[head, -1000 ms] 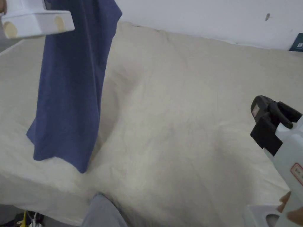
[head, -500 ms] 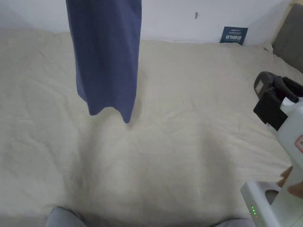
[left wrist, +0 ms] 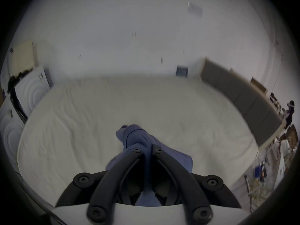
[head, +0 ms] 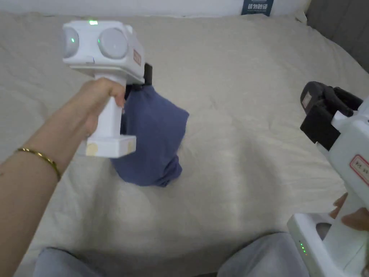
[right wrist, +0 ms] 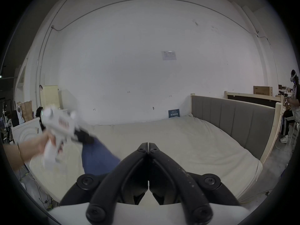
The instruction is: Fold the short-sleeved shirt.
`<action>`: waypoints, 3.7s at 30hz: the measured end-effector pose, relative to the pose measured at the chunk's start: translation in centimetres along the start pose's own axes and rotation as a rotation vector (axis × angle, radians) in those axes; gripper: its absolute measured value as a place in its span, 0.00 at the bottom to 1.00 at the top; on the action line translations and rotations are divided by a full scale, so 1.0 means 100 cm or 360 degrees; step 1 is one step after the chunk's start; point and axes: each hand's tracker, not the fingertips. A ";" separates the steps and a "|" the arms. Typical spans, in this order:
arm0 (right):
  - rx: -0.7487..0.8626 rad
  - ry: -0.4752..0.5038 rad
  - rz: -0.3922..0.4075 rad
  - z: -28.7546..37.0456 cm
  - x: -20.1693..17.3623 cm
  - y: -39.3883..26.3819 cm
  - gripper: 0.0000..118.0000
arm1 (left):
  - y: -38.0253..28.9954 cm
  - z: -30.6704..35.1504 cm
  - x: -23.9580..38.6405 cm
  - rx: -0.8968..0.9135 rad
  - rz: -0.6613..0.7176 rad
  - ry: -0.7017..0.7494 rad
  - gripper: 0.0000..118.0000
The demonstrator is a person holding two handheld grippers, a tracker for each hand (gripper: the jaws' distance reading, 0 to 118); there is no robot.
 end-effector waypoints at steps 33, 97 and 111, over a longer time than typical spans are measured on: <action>0.0012 0.0131 0.0138 -0.021 -0.055 -0.030 0.01 | -0.159 0.166 -0.018 0.1082 -0.0071 0.0546 0.58; -0.0590 0.0222 0.0233 -0.173 -0.052 -0.023 0.65 | -0.051 0.015 -0.116 0.0138 0.0440 0.0095 0.06; -0.1400 0.0319 0.0407 -0.400 -0.199 -0.072 0.96 | -0.104 0.007 -0.129 0.0118 0.0508 0.0161 0.06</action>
